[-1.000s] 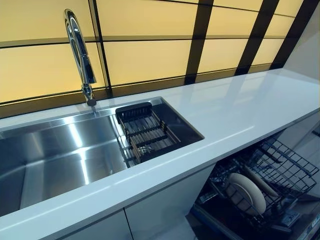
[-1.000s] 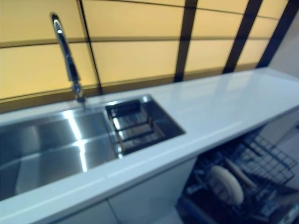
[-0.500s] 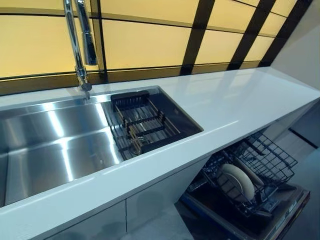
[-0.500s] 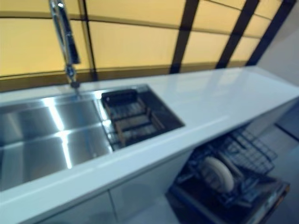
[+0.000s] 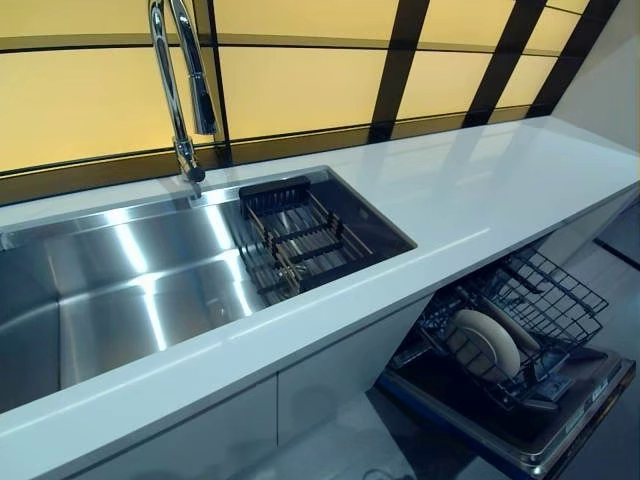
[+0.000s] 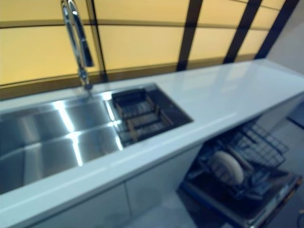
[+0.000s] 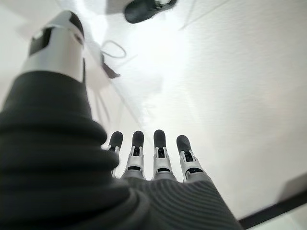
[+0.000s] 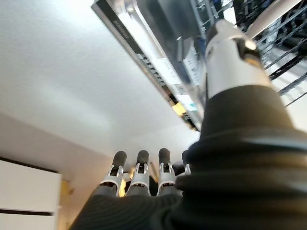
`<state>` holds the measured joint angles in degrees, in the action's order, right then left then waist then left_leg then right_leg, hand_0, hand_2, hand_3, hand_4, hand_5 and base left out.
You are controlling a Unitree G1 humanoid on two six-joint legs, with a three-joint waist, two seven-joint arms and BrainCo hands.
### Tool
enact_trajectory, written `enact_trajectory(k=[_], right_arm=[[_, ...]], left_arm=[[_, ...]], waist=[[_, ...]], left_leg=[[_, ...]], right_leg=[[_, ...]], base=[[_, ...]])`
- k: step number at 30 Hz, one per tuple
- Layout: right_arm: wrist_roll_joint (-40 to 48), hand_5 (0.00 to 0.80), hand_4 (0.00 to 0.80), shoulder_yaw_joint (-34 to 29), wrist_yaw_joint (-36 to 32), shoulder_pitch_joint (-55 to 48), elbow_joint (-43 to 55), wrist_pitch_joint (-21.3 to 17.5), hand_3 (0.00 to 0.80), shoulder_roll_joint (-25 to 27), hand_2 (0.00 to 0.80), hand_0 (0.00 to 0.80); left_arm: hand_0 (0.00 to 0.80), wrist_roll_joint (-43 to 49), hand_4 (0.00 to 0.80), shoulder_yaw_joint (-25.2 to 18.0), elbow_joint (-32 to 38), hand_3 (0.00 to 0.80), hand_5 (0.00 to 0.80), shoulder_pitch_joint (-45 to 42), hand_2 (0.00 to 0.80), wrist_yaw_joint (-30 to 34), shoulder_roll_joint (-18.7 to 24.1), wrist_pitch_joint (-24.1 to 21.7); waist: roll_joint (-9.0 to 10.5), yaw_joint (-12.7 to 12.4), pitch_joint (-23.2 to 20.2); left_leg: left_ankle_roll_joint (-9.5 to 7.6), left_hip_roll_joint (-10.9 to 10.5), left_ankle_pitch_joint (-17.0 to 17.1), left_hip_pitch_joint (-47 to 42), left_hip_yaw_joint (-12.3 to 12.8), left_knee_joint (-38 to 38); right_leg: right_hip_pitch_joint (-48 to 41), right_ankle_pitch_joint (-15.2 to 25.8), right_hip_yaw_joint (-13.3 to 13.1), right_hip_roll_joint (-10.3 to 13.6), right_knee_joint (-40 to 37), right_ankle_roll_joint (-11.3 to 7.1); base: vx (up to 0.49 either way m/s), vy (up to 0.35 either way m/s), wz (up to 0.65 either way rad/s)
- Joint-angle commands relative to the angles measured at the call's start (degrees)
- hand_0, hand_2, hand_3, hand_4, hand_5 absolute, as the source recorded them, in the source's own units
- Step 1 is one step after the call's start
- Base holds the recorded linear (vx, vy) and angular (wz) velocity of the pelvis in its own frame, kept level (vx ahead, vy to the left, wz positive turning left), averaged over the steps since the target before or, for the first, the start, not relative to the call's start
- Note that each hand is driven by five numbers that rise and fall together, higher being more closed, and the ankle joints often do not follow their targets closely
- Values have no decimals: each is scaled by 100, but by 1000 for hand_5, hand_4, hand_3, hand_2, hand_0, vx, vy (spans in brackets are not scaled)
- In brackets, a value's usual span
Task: Take plates into dishwasher
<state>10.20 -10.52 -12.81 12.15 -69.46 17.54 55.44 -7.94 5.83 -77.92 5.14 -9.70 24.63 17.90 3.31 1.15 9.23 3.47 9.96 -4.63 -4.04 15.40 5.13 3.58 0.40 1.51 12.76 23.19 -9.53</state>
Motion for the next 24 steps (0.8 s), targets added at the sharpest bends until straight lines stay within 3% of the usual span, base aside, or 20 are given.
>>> enact_trajectory(k=[1, 4, 9, 18, 24], right_arm=[[370, 0, 0, 151, 35, 199, 196, 70, 0, -294, 0, 0], [621, 0, 0, 294, 49, 212, 65, 266, 0, -773, 0, 0], [692, 0, 0, 356, 2, 29, 5, 393, 0, -1077, 0, 0], [861, 0, 0, 291, 17, -179, 114, 387, 0, -1311, 0, 0], [782, 0, 0, 399, 35, -95, 395, 445, 0, -1270, 0, 0]], left_arm=[[0, -122, 0, -133, -212, 0, 0, 170, 0, -73, 90, -3], [0, -183, 0, -177, -162, 0, 0, 486, 0, -99, 212, -98], [0, -43, 0, -216, -140, 0, 0, 533, 0, -7, 238, -260], [0, 64, 0, -157, -179, 0, 0, 350, 0, 22, 42, -381], [0, -33, 0, -189, -180, 0, 0, 240, 0, -34, -78, -391]], waist=[[281, -137, -325], [425, -304, -189], [414, -337, -122], [206, -292, -141], [157, -345, -185]], left_leg=[[-445, -500, -109, 443, -1088, 298], [-315, -270, -36, 981, -1046, 699], [-112, -78, 325, 970, -1064, 371], [122, -10, 830, 797, -1101, -425], [244, 162, 1112, 855, -1088, -680]], right_leg=[[-485, 858, -365, 403, -1054, 87], [-743, 275, -214, 269, -1566, -41], [-935, -28, 8, 15, -1989, -140], [-1037, -130, 274, -55, -2199, -31], [-1081, -408, 439, -283, -2068, 178]], base=[[-253, -387, -42], [-277, -363, -24], [-172, -250, -12], [-116, -79, 17], [-119, -120, 3]])
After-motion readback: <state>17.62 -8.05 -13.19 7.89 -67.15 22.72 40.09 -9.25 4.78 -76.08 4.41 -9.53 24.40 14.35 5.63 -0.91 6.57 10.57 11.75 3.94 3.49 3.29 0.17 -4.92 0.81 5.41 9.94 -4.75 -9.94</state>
